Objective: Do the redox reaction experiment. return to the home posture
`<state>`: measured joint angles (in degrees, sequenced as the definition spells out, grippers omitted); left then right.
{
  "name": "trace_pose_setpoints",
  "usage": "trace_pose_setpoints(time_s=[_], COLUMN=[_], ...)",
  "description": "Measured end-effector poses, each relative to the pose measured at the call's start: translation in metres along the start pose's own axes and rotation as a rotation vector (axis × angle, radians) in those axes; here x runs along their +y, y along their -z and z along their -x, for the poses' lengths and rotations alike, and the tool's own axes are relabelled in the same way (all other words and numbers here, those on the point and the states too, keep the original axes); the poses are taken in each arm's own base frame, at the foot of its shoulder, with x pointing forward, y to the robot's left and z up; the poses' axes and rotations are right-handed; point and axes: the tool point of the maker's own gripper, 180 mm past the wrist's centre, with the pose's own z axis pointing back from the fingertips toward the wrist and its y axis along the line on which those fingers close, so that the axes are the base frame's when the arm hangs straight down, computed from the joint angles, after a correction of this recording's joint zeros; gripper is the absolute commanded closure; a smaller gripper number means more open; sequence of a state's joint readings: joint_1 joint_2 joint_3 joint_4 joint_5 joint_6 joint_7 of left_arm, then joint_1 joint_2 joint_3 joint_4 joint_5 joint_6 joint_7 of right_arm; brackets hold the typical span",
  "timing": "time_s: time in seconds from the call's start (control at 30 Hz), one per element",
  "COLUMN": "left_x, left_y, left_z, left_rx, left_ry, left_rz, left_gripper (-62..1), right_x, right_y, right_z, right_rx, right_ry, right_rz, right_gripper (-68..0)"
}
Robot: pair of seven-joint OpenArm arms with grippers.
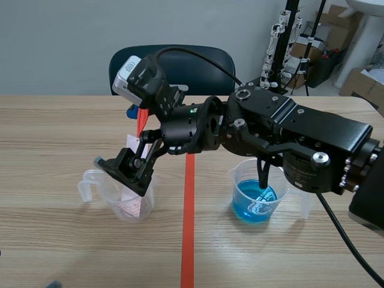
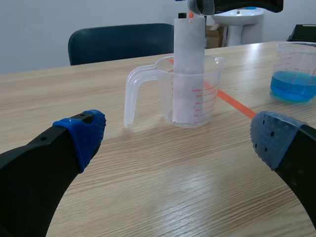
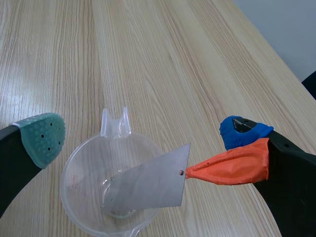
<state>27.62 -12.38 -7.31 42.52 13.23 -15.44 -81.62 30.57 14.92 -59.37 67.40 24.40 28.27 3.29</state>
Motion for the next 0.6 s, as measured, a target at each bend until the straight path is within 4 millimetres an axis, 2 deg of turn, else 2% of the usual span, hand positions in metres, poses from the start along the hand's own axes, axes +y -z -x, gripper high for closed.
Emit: trace_pose_setpoints(time_s=[0.07,0.13,0.27,0.3,0.47,0.6], left_x=[0.0,0.001,0.007,0.008,0.029,0.046], left_y=[0.0,-0.001,-0.007,-0.009,-0.018,-0.012], left_z=[0.002,0.013,0.033,0.033,0.004,-0.025], left_rx=[0.013,0.078,0.204,0.21,0.137,0.107], left_ry=[0.001,0.004,0.022,0.026,0.022,0.025], left_rz=[0.001,0.004,0.019,0.025,-0.058,-0.092], left_gripper=[-61.9,-61.9,-61.9,-61.9,-61.9,-61.9], right_x=[0.0,0.0,-0.007,-0.01,-0.016,-0.018], right_y=[0.0,0.0,-0.003,-0.004,-0.011,-0.02], right_z=[0.001,0.001,-0.019,-0.025,-0.062,-0.093], right_rx=[0.012,0.036,0.016,0.012,-0.049,-0.085], right_ry=[-0.002,-0.01,-0.029,-0.038,-0.091,-0.146], right_rz=[-0.001,-0.001,0.021,0.029,0.056,0.078], right_gripper=[-67.9,-67.9,-67.9,-67.9,-67.9,-67.9])
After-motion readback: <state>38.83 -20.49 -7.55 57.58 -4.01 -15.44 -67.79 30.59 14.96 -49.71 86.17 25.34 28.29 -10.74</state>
